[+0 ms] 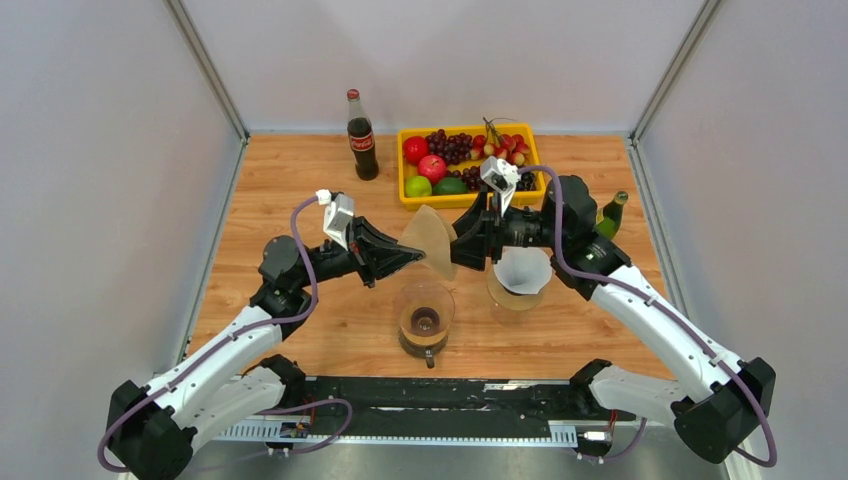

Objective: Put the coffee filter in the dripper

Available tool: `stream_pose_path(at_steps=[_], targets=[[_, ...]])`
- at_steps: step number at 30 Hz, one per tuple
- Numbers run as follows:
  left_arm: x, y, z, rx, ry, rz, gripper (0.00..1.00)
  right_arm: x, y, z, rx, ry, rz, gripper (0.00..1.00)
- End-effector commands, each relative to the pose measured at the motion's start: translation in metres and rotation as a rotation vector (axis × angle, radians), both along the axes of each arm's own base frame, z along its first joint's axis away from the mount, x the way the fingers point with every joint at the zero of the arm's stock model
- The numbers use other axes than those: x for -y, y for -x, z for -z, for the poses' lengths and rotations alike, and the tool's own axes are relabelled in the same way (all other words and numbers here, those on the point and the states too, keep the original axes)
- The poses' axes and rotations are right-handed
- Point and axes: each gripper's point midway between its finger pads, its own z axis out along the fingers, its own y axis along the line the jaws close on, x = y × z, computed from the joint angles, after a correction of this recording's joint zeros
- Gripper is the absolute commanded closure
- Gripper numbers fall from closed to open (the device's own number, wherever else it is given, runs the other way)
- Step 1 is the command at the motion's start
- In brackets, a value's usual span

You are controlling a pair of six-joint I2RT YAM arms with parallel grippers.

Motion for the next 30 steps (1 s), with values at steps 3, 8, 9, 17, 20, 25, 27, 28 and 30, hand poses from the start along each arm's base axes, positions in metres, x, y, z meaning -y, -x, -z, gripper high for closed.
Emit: stream_pose_path(at_steps=[3,8,9,17,20,25,27,28,30], targets=[[0.000,0.008,-0.028,0.076,0.063,0.048,1.00,-0.005,0.010,-0.013,0.062,-0.040,-0.051,0.55],[0.002,0.010,-0.028,0.078,0.059,0.068,1.00,-0.006,0.005,-0.015,0.060,-0.044,-0.014,0.63],[0.001,0.010,-0.027,0.079,0.058,0.068,1.00,-0.005,0.004,-0.016,0.062,-0.046,-0.005,0.68],[0.001,0.004,-0.029,0.068,0.060,0.037,0.98,-0.001,0.010,-0.025,0.084,-0.062,-0.010,1.00],[0.001,-0.005,-0.026,0.040,0.042,-0.008,0.75,0.000,0.005,-0.028,0.093,-0.068,0.029,1.00],[-0.006,-0.028,-0.025,-0.035,0.009,-0.150,0.04,0.007,-0.022,-0.028,0.102,-0.042,0.195,1.00],[-0.013,-0.036,-0.024,-0.055,-0.006,-0.225,0.01,0.011,-0.036,-0.023,0.092,-0.007,0.278,1.00],[-0.019,-0.043,-0.029,-0.054,0.002,-0.281,0.00,0.013,-0.043,-0.022,0.087,0.004,0.315,1.00],[-0.030,-0.054,-0.030,-0.091,-0.007,-0.378,0.00,0.017,-0.057,-0.020,0.088,0.024,0.399,1.00]])
